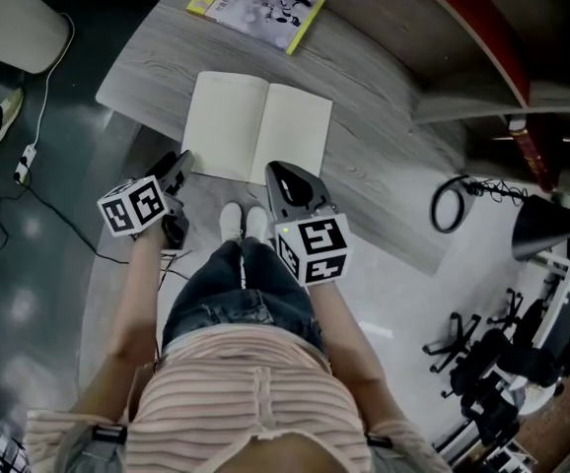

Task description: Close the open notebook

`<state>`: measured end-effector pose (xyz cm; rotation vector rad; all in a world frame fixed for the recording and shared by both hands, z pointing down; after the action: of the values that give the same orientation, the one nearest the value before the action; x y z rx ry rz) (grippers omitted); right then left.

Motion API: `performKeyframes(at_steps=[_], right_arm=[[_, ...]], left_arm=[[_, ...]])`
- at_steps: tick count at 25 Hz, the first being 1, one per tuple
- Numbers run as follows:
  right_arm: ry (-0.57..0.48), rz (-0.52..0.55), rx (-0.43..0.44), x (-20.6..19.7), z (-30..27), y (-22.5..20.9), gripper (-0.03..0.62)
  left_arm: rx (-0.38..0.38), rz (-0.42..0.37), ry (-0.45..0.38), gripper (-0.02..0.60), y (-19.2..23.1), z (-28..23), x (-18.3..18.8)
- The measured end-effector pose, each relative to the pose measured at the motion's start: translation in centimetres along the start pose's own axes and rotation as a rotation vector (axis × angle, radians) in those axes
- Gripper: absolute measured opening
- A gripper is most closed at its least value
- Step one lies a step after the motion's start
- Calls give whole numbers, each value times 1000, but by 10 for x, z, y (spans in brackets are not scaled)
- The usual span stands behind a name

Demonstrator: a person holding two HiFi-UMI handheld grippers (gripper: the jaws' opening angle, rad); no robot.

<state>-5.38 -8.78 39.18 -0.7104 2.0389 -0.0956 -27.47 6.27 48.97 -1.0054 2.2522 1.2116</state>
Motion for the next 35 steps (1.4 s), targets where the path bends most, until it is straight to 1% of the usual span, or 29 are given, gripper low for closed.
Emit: performKeyframes(at_steps=[3,6,8,10,12,15,18,21,24,32,35], right_arm=[[7,0,-9,0,-4,-1,18],[15,-4,-8,0,-8,-4,18],[18,-4,-5,1,-11,-4,18],[19,-5,-1,1,-12,-4,18],[22,-7,3,1,-12,-3,18],[30,-8,11,-2,-11,-2,18],[33,-4,12,-4,-10,-3,18],[36,3,10,-4,-10,-3,18],[42,11,13,-5,-10,0,18],[64,41,13,-9,-13,7,18],[67,32,7,-10,-14,7,18]], left_arm=[[-51,96,-12,183,6,-3,-3],[-92,167,-16,183,11,-6,-7],[-114,190,-9,181,13,-7,-9],[-129,192,1,181,13,-8,-10],[-127,180,11,165,12,-8,-10],[-113,157,15,124,12,-5,-10],[-100,119,18,97,10,-6,-8],[-76,69,34,83,6,-6,-5],[-53,40,40,72,2,-1,-3],[-22,-11,18,60,-11,11,4],[-14,-50,11,58,-17,15,7]])
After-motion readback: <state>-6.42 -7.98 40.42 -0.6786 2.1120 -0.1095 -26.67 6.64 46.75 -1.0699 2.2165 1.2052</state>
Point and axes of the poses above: the fingertips, and each gripper's own axes: z backward along the fingers, y to its left, x out of its top, the point moved 10 cm from there along z, backward along the fingers, and after that the axes turned 12 degrees about -z, right-handed, at the moved point
